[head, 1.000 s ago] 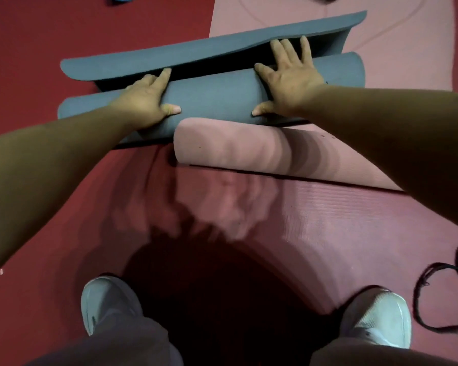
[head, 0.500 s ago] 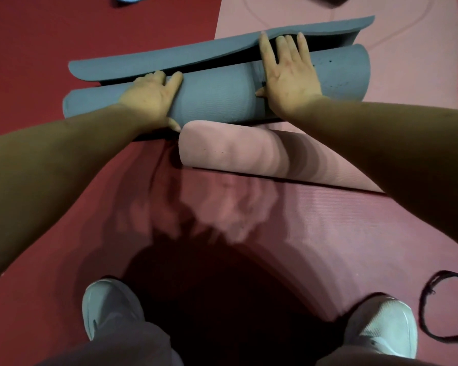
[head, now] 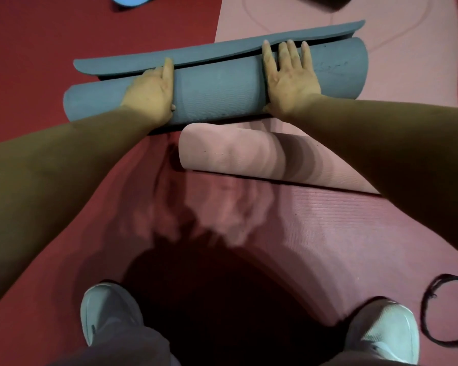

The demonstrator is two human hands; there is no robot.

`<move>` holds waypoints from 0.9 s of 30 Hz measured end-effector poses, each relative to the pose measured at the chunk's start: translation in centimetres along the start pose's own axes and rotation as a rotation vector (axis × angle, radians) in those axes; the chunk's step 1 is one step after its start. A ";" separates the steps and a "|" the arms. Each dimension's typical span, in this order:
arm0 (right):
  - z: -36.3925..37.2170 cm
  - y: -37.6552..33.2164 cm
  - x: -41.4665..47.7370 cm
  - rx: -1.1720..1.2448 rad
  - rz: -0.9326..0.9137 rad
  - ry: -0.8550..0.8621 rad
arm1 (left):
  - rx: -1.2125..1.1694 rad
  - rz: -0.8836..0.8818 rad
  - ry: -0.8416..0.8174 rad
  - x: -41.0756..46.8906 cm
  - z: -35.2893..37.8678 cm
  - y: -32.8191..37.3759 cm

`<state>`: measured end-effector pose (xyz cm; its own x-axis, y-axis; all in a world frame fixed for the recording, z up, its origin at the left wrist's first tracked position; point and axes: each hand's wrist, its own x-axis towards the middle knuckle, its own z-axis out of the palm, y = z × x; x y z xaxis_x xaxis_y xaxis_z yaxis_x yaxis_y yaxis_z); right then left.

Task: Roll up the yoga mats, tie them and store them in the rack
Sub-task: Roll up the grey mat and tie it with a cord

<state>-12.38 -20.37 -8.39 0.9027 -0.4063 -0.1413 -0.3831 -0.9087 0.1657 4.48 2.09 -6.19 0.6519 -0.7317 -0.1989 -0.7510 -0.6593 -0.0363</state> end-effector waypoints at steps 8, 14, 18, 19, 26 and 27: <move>-0.7 -0.1 0.4 -0.092 0.006 -0.041 | 0.008 0.047 -0.076 0.8 0.1 -1.3; -0.6 0.0 0.4 0.045 -0.021 -0.117 | 0.065 0.054 0.051 -0.1 0.4 -1.2; -0.9 0.6 0.1 0.062 -0.039 -0.017 | 0.036 0.096 -0.040 0.1 0.2 -1.1; -1.2 0.7 0.0 0.079 -0.041 0.022 | 0.037 0.092 -0.049 0.1 0.2 -1.0; -1.0 6.3 1.1 0.672 0.778 0.154 | 0.078 0.113 -0.046 -0.1 0.6 -0.1; -0.8 6.9 1.2 0.711 0.792 0.130 | 0.112 0.119 -0.062 -0.1 0.8 0.0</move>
<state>-13.79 -27.08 -6.60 0.3454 -0.9293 -0.1308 -0.8568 -0.2553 -0.4480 4.33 2.26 -6.94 0.5530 -0.7887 -0.2686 -0.8315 -0.5431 -0.1169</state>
